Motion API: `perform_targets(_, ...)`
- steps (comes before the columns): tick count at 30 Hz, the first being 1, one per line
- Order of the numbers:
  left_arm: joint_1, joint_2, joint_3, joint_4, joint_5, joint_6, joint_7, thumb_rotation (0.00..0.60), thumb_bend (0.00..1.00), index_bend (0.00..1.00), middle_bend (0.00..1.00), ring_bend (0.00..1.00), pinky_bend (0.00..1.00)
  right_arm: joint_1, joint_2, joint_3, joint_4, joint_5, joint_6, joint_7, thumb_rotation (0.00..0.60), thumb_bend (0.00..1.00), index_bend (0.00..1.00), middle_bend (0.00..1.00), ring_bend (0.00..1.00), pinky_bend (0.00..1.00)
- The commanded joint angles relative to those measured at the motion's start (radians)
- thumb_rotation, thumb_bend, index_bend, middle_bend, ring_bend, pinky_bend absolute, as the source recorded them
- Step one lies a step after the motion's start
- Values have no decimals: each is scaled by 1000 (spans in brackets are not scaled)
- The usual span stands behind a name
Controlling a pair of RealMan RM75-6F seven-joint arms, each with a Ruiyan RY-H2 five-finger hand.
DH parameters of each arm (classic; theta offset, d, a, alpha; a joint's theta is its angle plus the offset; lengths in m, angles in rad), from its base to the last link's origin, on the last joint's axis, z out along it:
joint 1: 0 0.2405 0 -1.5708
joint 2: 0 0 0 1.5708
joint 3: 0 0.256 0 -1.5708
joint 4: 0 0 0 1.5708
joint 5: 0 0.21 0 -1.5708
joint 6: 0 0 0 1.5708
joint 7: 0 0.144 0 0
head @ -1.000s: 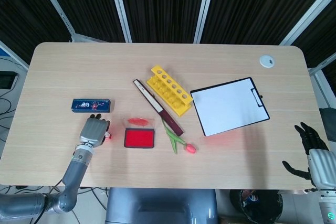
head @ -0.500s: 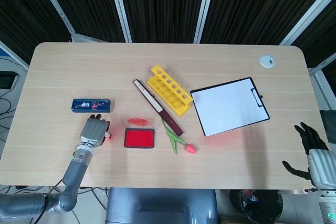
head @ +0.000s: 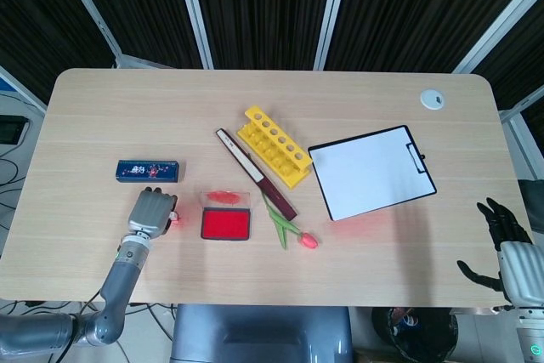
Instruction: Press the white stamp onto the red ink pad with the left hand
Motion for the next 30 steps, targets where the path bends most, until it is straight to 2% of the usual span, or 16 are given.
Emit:
perform_targets(1,5,-1,0,1,15,12,-8,600,448,668,648,398,441,0,0,0,0,0,0,0,600,263,100,0,0,192)
perform_targets(16,12,20,3,-89,131,18,-74,600,479,754,748,572,597,0,1,1,-2,2,1,2,600,264,100,0,0,192)
perform_targets(22,-5,18,-4,-119,184,-4,-99,600,489,766,761,587,613,0,2,2,-2,3,0,5,600,264,101,0,0,192)
perform_targets(30,-35,-20,-27,-133,174,-24,-66,600,490,769,764,589,618,1,5,3,-4,7,-3,14,600,264,101,0,0,192)
